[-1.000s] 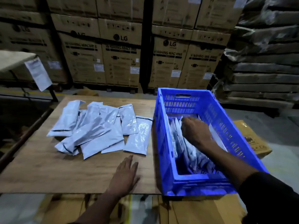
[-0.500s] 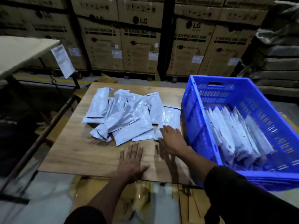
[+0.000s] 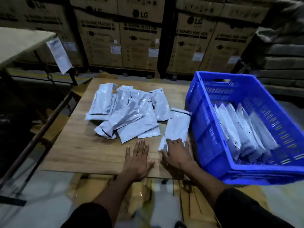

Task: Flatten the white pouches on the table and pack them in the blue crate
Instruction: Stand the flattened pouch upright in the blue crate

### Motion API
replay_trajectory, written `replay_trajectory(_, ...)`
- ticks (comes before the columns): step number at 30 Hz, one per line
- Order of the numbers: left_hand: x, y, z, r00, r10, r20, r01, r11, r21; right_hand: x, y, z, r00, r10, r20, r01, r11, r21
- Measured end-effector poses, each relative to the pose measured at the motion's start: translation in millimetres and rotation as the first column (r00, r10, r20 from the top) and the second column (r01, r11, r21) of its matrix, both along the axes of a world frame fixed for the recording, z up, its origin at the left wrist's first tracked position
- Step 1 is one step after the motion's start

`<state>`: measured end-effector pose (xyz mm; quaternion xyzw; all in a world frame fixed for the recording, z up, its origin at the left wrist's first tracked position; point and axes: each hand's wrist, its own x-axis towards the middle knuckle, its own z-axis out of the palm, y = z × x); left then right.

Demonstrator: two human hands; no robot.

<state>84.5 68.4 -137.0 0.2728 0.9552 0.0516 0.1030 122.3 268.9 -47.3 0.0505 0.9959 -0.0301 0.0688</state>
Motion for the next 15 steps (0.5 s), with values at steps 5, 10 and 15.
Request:
replay_trajectory(5, 4.9, -5.9, -0.6, 0.996, -0.090, -0.022, 0.090, 0.996, -0.016, 4.0, -0.3, -1.0, 0.968, -0.212, -0.134, 0.212, 0.977, -0.008)
replay_trajectory(10, 12.1, -11.6, 3.8, 0.992, -0.123, -0.013, 0.124, 0.991, 0.056, 7.1, -6.2, -11.9, 0.954, -0.299, 0.024, 0.300, 0.948, -0.110)
replay_trajectory(15, 11.5, -10.3, 23.1, 0.993, -0.071, 0.094, 0.056, 0.987, 0.150, 10.3, -2.2, -6.1, 0.971, -0.190, 0.144, 0.213, 0.963, -0.165)
